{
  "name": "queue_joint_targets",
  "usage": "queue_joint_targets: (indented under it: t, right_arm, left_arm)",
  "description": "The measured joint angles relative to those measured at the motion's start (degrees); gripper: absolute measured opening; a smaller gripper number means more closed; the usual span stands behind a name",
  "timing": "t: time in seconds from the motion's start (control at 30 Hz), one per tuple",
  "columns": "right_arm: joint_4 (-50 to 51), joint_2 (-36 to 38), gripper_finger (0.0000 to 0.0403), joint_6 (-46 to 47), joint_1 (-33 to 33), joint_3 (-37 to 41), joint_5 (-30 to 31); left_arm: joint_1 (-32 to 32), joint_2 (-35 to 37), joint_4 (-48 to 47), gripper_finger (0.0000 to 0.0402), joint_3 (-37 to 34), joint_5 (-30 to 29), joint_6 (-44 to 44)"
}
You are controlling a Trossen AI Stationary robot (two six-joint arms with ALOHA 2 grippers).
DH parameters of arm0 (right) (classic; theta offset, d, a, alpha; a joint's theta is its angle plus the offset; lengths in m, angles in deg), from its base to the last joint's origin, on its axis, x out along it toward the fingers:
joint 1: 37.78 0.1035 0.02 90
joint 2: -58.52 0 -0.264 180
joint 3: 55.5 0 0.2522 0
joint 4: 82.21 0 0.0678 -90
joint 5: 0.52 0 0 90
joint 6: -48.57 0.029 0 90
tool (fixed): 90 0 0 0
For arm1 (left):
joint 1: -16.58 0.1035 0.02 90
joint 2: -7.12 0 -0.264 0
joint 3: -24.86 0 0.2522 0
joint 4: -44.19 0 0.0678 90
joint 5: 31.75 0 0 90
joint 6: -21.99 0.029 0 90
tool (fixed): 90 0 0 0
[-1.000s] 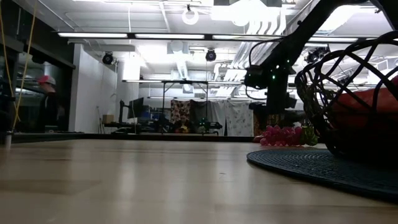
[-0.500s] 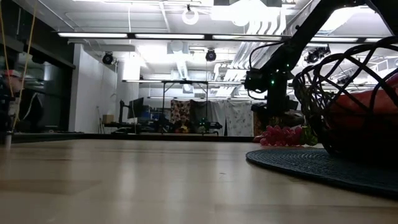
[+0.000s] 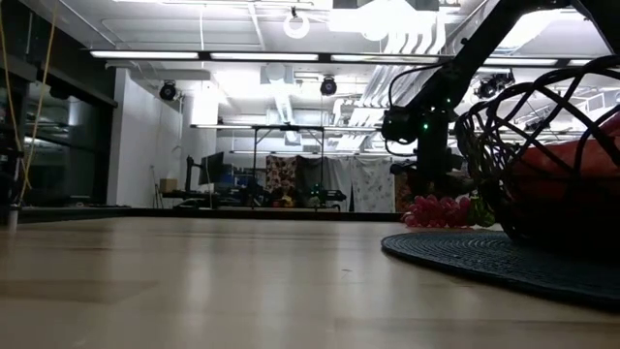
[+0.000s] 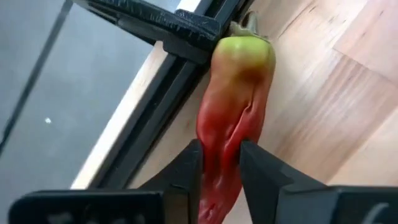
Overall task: Build produce basket
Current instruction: Put the red chili pepper into the basket
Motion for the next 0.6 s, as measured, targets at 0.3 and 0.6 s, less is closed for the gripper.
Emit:
queue_joint_targets:
  t: [0.3,0.6]
  right_arm:
    - [9.6,5.5,0.0071,-14.8,1.4,0.0,3.0]
    - [13.5,15.7,0.0050,-32.5,3.9,0.1,5.8]
  left_arm:
    - [0.0,0.0,0.0,0.0360,0.0,0.0,0.0]
    - [0.0,0.0,-0.1,0.0360,0.0,0.0,0.0]
